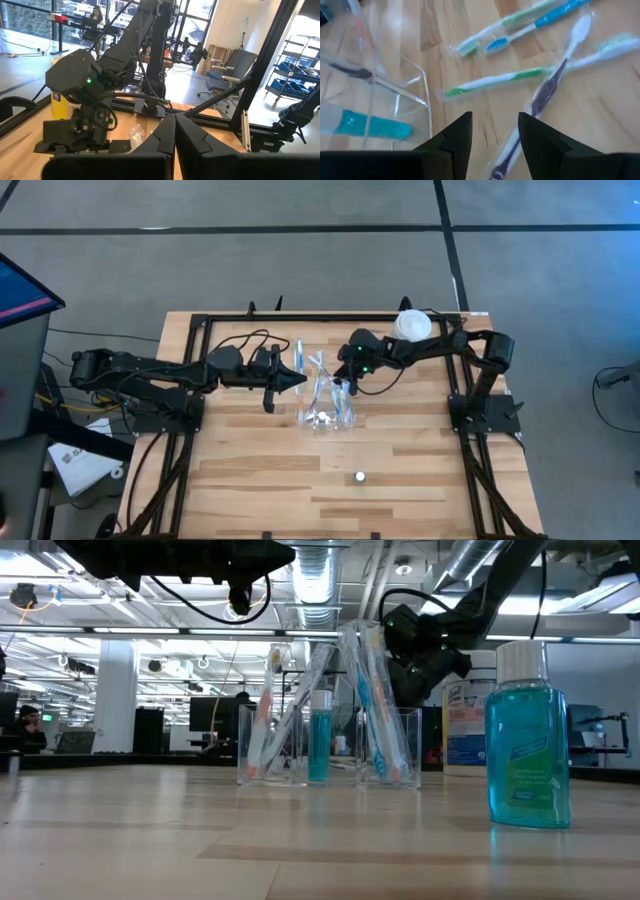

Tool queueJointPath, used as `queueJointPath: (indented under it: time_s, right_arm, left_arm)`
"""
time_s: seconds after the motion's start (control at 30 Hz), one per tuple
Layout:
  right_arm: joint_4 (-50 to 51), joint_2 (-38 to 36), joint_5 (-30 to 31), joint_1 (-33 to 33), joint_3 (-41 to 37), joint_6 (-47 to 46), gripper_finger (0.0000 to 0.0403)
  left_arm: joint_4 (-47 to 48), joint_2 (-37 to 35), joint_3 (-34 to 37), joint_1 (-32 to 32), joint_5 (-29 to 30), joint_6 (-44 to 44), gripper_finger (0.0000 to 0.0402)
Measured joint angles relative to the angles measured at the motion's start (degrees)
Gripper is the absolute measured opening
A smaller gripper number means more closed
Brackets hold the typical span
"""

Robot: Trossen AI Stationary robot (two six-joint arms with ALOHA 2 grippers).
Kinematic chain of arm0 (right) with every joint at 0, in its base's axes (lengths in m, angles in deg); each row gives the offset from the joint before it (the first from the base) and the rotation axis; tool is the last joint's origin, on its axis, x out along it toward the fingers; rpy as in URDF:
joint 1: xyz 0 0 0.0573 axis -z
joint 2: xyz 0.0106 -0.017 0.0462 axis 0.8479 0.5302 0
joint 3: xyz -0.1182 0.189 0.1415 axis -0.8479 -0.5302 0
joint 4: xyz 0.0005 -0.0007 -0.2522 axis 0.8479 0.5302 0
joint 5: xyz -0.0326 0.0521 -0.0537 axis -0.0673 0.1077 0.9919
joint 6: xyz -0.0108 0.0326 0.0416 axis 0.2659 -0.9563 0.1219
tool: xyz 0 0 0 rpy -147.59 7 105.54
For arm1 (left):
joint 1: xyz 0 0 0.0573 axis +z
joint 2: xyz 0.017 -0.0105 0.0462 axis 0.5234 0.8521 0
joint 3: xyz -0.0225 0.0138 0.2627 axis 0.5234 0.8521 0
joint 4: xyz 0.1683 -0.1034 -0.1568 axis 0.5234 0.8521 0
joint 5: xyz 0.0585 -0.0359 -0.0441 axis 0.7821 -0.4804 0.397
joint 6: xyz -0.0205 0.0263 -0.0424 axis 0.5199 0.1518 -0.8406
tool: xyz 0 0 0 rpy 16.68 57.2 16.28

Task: Pick & Place toothbrushing station
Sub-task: Put the purple toothbrush into the transparent organizer

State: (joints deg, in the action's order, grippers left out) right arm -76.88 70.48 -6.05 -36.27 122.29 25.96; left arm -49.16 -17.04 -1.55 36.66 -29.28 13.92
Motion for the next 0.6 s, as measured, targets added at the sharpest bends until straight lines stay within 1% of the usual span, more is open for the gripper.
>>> queueJointPath:
  time_s: [0.23, 0.33, 0.6]
  right_arm:
    - [-2.2, 1.9, 0.3, 0.3, 0.2, -0.5, 0.0148]
    - [-1.4, 3.5, 0.4, 0.2, 0.0, -0.5, 0.0148]
    - [-2.0, 7.5, 0.4, 0.0, 4.0, -0.6, 0.0149]
  left_arm:
    - [0.0, 0.0, 0.0, 0.0, 0.0, 0.0, 0.0000]
    - [0.0, 0.0, 0.0, 0.0, 0.0, 0.0, 0.0000]
    - [0.0, 0.0, 0.0, 0.0, 0.0, 0.0, 0.0000]
